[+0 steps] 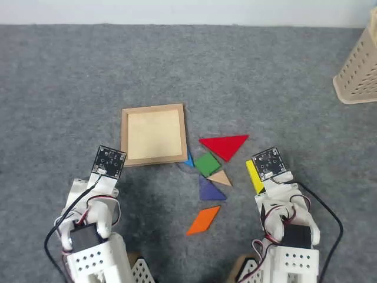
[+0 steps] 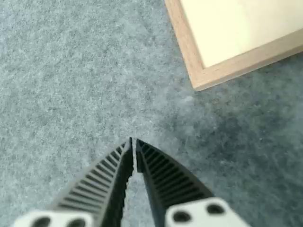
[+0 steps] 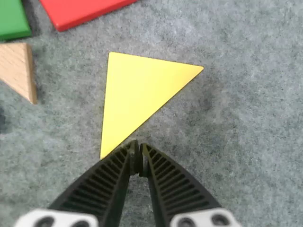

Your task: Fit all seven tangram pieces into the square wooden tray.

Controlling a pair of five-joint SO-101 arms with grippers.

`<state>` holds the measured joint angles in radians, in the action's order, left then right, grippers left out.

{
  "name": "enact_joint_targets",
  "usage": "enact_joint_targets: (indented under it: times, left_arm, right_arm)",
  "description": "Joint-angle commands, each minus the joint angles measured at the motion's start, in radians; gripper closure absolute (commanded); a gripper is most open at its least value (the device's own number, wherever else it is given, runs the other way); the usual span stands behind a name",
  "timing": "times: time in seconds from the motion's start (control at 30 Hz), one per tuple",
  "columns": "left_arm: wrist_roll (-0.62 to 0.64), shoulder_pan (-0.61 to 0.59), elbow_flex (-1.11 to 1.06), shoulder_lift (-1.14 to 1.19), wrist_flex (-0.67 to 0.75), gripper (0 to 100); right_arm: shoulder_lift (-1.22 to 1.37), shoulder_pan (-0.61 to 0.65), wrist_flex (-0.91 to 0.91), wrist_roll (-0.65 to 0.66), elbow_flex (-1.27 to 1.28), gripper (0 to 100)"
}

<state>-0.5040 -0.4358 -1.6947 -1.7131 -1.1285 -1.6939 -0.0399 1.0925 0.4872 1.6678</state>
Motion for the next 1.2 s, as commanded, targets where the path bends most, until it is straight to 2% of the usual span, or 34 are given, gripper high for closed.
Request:
enact_joint_targets:
  times: [0.0, 0.7, 0.83, 1.0, 1.17]
  left_arm:
    - [-0.003, -0.002, 0.004, 0.0, -0.008, 99]
    - [-0.003, -0.002, 0.004, 0.0, -0.008, 99]
    - [-0.002, -0.002, 0.004, 0.0, -0.008, 99]
    - [-0.003, -0.005, 0.004, 0.0, -0.008, 99]
    - [-0.018, -0.044, 0.004, 0.0, -0.002, 99]
  right_arm:
    - [-0.025, -0.013, 0.019, 0.015, 0.021, 99.1]
    - [-0.025, -0.012, 0.022, 0.011, 0.021, 99.1]
    - [-0.035, -0.007, 0.128, 0.014, 0.021, 99.0]
    - [-0.035, 0.084, 0.147, 0.017, 0.021, 99.1]
    - [-0.035, 0.088, -0.013, 0.017, 0.017, 99.0]
